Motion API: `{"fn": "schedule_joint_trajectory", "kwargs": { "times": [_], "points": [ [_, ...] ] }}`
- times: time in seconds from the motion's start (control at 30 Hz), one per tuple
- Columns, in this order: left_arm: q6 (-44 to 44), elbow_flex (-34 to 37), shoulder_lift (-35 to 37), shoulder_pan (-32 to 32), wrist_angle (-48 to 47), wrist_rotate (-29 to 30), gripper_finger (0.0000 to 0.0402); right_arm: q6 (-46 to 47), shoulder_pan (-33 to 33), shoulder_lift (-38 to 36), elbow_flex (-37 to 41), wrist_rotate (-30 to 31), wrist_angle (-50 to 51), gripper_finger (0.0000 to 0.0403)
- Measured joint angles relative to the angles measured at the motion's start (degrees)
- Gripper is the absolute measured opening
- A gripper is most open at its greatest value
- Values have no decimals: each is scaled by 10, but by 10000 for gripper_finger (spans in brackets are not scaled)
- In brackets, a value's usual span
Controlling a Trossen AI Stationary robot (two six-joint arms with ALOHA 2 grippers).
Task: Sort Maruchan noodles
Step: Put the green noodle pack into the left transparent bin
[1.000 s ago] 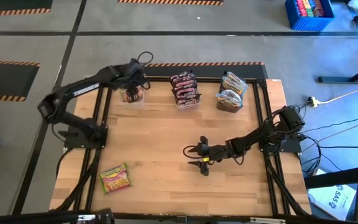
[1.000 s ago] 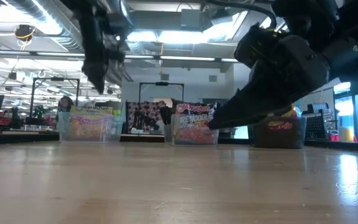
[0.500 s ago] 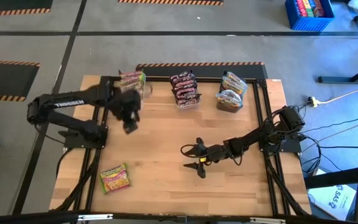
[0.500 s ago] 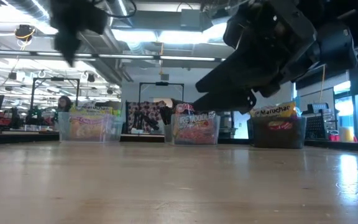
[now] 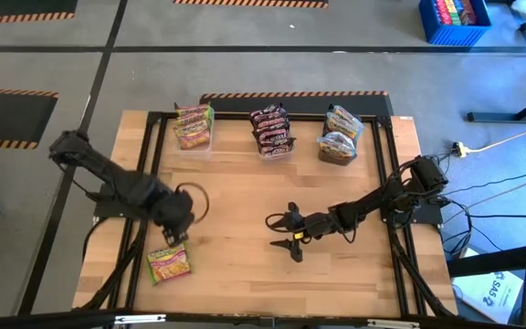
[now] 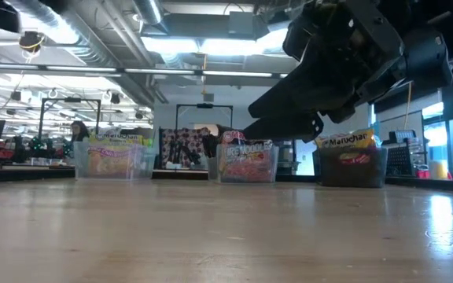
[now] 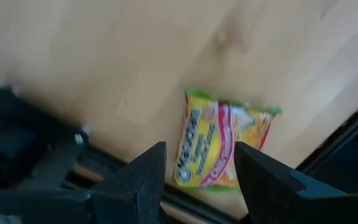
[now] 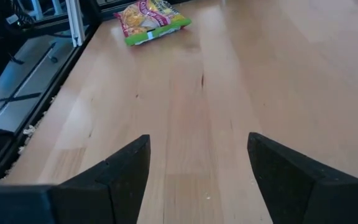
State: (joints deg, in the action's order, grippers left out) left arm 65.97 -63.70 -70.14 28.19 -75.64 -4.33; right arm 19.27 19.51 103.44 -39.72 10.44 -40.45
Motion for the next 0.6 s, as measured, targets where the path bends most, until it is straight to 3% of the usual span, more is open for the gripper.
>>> {"fn": "schedule_joint_trajectory", "kwargs": {
  "times": [0.27, 0.4, 0.6],
  "points": [
    [100, 0, -75, 120, 3, 12, 183, -33, 0, 0, 0, 0, -27, 254],
    [100, 0, -123, 144, 14, 7, 183, -32, 0, 0, 0, 0, -29, 254],
    [64, 0, -198, 157, 27, -60, 183, -32, 0, 6, 0, 0, -29, 254]
  ]
}}
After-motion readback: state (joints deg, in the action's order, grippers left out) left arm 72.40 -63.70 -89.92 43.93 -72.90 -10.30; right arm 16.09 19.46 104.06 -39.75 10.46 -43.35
